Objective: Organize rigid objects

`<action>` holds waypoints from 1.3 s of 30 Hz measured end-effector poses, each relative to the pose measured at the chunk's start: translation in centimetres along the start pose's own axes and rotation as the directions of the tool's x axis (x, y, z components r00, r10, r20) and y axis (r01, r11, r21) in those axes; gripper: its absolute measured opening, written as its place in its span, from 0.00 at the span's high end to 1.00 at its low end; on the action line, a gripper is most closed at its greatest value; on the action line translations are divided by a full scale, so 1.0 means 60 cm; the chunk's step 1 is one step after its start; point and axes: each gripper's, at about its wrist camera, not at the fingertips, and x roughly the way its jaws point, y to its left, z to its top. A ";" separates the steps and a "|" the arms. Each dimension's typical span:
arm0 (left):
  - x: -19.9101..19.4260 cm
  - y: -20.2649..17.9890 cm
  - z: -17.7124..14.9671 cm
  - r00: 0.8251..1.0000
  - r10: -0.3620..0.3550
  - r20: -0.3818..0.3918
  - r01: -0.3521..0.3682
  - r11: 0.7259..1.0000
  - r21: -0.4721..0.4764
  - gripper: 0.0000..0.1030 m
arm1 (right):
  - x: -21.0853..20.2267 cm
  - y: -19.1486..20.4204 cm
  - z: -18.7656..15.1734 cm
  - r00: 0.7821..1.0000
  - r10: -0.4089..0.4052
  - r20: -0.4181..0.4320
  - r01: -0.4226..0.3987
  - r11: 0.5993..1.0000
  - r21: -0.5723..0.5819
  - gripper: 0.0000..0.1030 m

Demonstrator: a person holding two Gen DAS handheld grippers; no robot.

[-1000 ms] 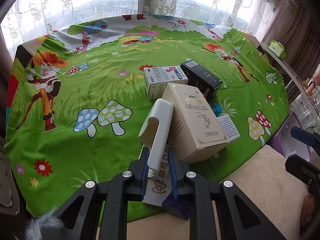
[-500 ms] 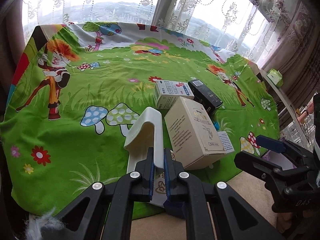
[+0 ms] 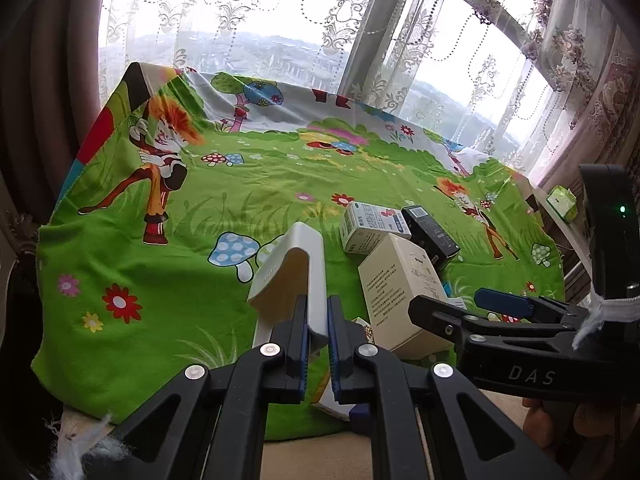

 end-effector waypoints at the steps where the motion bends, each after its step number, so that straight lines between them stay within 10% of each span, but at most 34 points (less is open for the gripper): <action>1: 0.000 0.000 -0.001 1.000 0.001 0.001 -0.001 1.000 -0.001 0.92 | 0.002 0.005 0.001 1.000 -0.008 0.000 0.008 1.000 -0.009 0.10; 13: -0.005 0.005 -0.002 1.000 0.003 0.013 -0.003 1.000 -0.016 0.92 | 0.027 0.024 0.002 0.998 -0.056 -0.035 0.054 0.997 -0.061 0.42; 39: -0.049 -0.043 -0.007 0.994 -0.004 0.108 -0.004 0.997 0.071 0.92 | -0.117 -0.032 -0.045 0.966 0.031 0.257 -0.029 1.000 -0.011 0.46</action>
